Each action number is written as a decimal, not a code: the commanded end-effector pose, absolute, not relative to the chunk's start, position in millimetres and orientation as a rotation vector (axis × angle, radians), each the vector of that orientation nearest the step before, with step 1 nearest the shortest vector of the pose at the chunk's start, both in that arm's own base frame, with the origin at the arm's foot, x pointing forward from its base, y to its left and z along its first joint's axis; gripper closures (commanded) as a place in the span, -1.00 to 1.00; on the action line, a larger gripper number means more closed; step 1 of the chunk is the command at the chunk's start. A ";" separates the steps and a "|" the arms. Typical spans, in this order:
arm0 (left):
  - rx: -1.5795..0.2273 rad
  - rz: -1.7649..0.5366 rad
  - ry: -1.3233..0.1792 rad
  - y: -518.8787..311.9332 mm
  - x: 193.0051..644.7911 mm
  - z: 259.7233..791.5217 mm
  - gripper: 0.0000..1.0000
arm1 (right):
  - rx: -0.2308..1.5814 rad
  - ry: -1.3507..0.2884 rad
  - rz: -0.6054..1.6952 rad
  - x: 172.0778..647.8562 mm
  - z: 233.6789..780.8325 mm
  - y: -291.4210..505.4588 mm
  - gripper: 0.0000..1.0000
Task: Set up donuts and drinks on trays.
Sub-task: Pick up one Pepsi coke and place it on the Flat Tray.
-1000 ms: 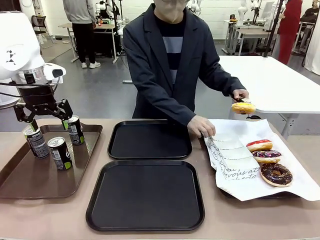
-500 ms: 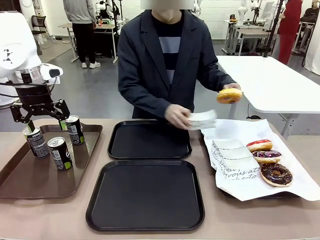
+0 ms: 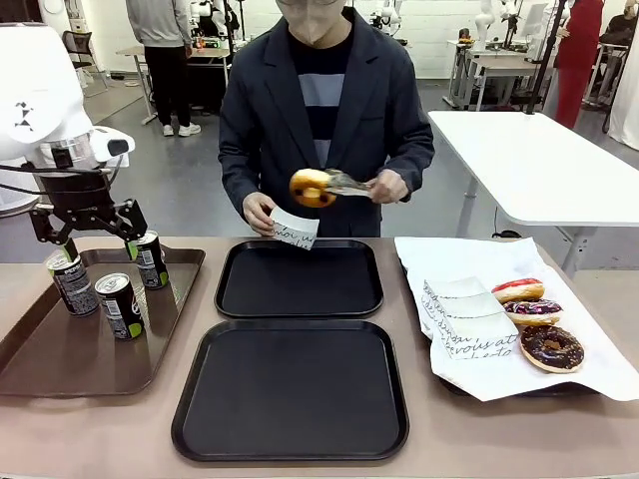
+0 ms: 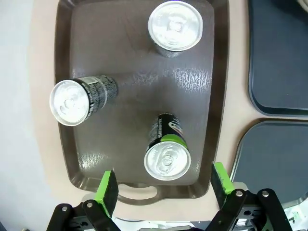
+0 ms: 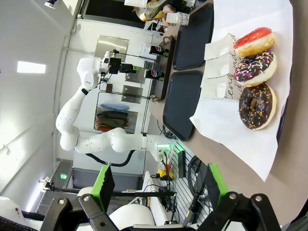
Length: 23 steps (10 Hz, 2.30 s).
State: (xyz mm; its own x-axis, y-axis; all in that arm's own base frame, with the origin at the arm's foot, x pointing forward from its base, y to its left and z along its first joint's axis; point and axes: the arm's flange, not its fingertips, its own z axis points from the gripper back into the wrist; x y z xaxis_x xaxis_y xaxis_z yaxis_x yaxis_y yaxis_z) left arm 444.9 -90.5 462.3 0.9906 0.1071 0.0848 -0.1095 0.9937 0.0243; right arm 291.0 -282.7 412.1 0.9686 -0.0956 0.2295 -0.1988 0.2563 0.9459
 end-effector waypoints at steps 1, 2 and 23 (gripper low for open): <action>0.050 0.099 -0.100 -99.3 449.1 445.2 -1.00 | 1.320 -0.267 0.075 290.1 412.6 -282.3 -1.00; 0.055 0.096 -0.085 -97.3 451.9 438.3 -1.00 | 1.320 -0.267 0.075 290.1 412.6 -282.3 -1.00; -0.010 -0.002 -0.064 -93.0 438.7 372.3 0.18 | 1.320 -0.267 0.075 290.1 412.6 -282.3 -1.00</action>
